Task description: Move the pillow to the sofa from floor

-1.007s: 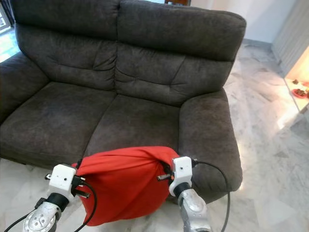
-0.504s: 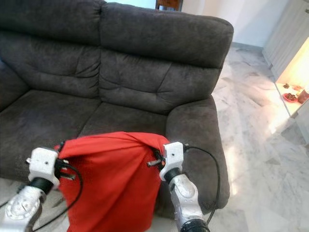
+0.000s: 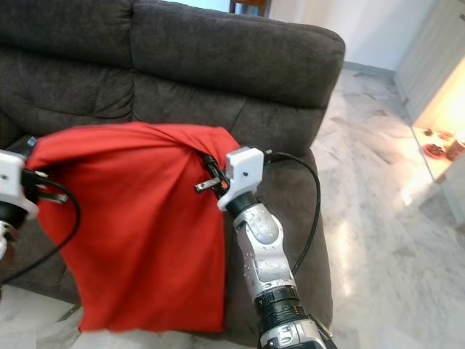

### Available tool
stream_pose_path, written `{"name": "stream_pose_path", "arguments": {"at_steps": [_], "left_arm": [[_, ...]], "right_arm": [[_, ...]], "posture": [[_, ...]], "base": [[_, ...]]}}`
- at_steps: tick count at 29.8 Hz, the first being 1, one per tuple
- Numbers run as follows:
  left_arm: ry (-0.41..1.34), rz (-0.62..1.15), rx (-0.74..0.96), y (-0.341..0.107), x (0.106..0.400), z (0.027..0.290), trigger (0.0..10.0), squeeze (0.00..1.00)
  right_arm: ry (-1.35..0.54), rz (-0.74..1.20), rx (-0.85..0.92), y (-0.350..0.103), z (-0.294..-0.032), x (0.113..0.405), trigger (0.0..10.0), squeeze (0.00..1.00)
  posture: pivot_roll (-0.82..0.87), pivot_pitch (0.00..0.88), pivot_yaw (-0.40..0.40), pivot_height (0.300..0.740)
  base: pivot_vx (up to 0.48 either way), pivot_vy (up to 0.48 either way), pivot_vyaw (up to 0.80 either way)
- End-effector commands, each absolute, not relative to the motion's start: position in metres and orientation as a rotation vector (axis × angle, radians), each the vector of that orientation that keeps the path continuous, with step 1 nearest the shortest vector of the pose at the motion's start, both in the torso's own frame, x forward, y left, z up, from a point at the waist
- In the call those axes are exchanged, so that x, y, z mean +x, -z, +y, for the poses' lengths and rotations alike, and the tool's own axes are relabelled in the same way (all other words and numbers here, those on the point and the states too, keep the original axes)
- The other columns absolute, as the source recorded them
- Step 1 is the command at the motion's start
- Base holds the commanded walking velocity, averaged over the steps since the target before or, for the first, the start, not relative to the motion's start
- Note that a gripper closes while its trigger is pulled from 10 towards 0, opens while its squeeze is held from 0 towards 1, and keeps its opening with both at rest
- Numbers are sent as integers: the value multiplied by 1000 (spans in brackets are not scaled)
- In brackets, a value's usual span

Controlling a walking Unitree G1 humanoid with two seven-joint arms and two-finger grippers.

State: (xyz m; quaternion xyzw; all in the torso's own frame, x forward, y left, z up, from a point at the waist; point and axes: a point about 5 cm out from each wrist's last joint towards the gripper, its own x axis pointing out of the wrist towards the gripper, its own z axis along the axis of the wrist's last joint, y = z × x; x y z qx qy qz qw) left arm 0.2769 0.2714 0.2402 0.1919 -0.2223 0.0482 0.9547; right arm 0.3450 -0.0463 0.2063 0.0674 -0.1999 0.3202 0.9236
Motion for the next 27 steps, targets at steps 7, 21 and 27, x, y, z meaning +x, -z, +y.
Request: {"name": "stream_pose_path", "arguments": {"at_steps": [7, 21, 27], "left_arm": [[-221, -386, 321, -236, 269, 298, 10000, 0], [10, -84, 387, -179, 268, 276, 10000, 0], [74, -17, 399, -166, 266, 269, 10000, 0]], "right_arm": [[-509, -370, 194, -194, -81, 349, 10000, 0], [-380, -181, 139, -153, -100, 353, 10000, 0], [-374, -134, 134, -142, -100, 351, 10000, 0]], "posture": [[243, 102, -80, 740], [243, 106, -87, 740], [242, 109, -87, 740]], "base": [[294, 0, 0], [0, 0, 0], [0, 0, 0]]}}
